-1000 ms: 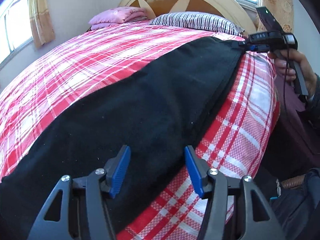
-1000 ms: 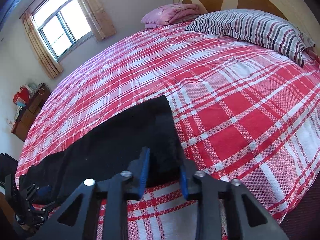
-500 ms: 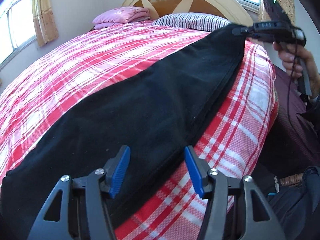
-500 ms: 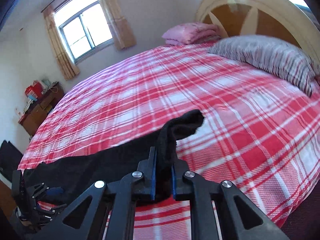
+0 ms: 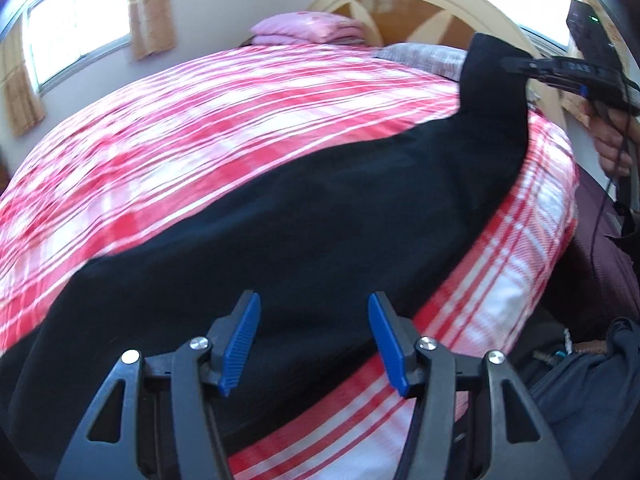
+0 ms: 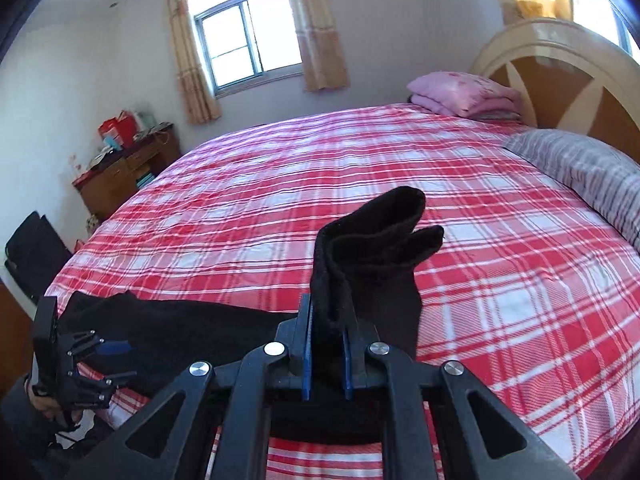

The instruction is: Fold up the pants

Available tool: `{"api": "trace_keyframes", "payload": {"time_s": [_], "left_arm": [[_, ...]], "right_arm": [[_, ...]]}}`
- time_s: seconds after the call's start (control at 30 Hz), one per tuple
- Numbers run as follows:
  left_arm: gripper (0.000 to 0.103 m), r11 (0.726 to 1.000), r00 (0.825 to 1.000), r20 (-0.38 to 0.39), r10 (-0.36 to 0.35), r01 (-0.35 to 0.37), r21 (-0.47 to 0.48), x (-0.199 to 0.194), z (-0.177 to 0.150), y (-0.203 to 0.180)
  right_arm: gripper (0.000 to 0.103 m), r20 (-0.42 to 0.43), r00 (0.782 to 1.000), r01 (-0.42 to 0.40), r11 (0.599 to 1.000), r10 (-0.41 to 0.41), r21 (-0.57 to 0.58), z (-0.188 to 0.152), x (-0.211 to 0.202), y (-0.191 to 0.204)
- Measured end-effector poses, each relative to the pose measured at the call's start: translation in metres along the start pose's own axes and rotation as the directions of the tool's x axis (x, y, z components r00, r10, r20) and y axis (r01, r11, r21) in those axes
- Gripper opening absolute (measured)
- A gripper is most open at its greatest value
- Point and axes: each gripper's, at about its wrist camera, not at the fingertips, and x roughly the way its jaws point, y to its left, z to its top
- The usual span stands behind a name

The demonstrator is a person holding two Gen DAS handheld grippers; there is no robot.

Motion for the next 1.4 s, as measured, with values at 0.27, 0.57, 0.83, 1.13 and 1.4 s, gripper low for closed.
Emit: {"api": "trace_keyframes", "payload": {"time_s": [0.27, 0.57, 0.83, 1.13, 1.4], "left_arm": [[0.059, 0.991, 1.0, 0.016, 0.025, -0.022, -0.133, -0.018, -0.023, 0.049], [0.059, 0.979, 0.999, 0.038, 0.013, -0.005, -0.204, -0.021, -0.025, 0.066], [0.059, 0.956, 0.994, 0.082, 0.076, -0.05, -0.29, -0.044, -0.026, 0.097], [0.059, 0.959, 0.996, 0.059, -0.06, 0.074, -0.272, -0.015, -0.015, 0.063], [0.055, 0.935, 0.974, 0.053, -0.221, 0.227, -0.273, 0.025, 0.019, 0.018]], "right_arm": [[0.011, -0.041, 0.997, -0.071, 0.991, 0.066, -0.116, 0.007, 0.017, 0.044], [0.011, -0.145, 0.979, -0.177, 0.95, 0.143, -0.259, -0.015, 0.049, 0.102], [0.012, -0.292, 0.943, -0.263, 0.893, 0.158, -0.365, -0.072, 0.097, 0.147], [0.07, -0.393, 0.894, -0.375, 0.842, 0.216, -0.388, -0.088, 0.099, 0.136], [0.07, -0.26, 0.951, -0.249, 0.915, 0.168, -0.317, -0.066, 0.059, 0.029]]}}
